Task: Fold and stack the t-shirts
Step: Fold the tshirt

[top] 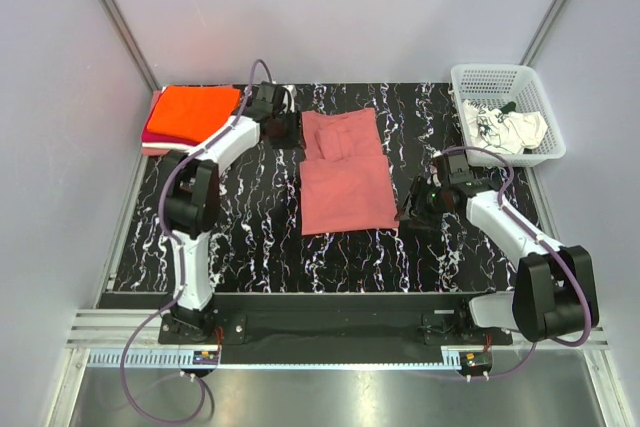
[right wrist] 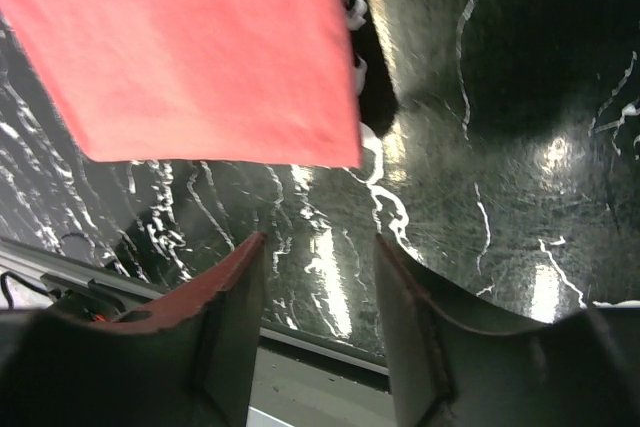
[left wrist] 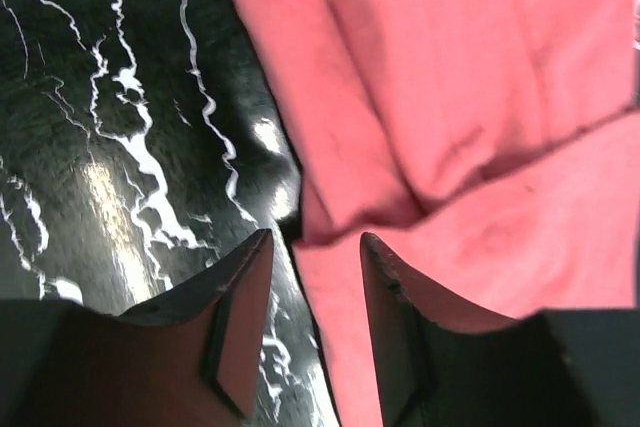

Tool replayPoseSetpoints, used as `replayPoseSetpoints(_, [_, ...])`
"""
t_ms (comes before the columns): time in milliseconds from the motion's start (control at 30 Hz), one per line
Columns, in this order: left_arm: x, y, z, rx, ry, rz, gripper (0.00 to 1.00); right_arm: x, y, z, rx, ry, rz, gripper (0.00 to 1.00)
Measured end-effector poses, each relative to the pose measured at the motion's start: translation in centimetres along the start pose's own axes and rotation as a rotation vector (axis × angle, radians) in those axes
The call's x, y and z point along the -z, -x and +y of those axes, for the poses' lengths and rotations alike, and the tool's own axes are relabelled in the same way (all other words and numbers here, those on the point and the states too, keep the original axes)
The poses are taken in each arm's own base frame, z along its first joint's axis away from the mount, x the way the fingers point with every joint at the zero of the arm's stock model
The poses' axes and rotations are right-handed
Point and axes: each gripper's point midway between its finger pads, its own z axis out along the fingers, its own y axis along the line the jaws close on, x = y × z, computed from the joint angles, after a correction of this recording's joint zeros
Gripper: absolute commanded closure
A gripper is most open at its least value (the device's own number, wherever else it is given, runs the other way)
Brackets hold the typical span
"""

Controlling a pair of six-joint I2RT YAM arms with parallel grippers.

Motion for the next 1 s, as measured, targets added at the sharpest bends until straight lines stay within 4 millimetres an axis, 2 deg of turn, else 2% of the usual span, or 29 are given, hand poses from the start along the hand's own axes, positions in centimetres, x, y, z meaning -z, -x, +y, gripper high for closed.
replayPoseSetpoints(100, [2.8, -0.7, -1.2, -0.011, -0.032, -0.01, 0.54, -0.6, -1.0, -0.8, -0.024, -0.015, 0.016, 0.42])
replayPoseSetpoints(167, [5.0, -2.9, -1.6, -0.01, -0.051, -0.002, 0.53, -0.9, -1.6, -1.3, -0.047, -0.026, 0.028, 0.39])
replayPoseSetpoints(267, [8.3, -8.5, -1.5, 0.008, -0.059, 0.052, 0.48, -1.3, -2.0, -1.6, -0.085, -0.026, 0.024, 0.38])
replayPoseSetpoints(333, [9.3, -12.5, -1.6, 0.015, -0.069, 0.088, 0.44, -1.5, -1.9, -1.6, -0.106, -0.021, 0.01, 0.37])
replayPoseSetpoints(467, [9.9, -20.9, -1.8, 0.047, -0.086, 0.21, 0.43, -1.9, -1.3, -1.2, -0.128, -0.001, -0.018, 0.37])
replayPoseSetpoints(567, [9.7, -24.4, -1.6, 0.103, -0.107, 0.25, 0.43, -2.7, -0.7, -1.1, -0.14, 0.008, -0.029, 0.38])
replayPoseSetpoints(633, [9.4, -25.5, -1.7, 0.157, -0.126, 0.257, 0.43, -3.4, -0.7, -1.3, -0.149, 0.007, -0.025, 0.39])
replayPoseSetpoints(867, [8.3, -23.9, -2.7, 0.212, -0.166, 0.182, 0.46, -5.0, -1.6, -2.5, -0.173, -0.007, -0.011, 0.43])
replayPoseSetpoints(1000, [7.7, -23.5, -3.0, 0.243, -0.171, 0.166, 0.5, -5.4, -1.3, -2.1, -0.197, 0.021, -0.032, 0.45])
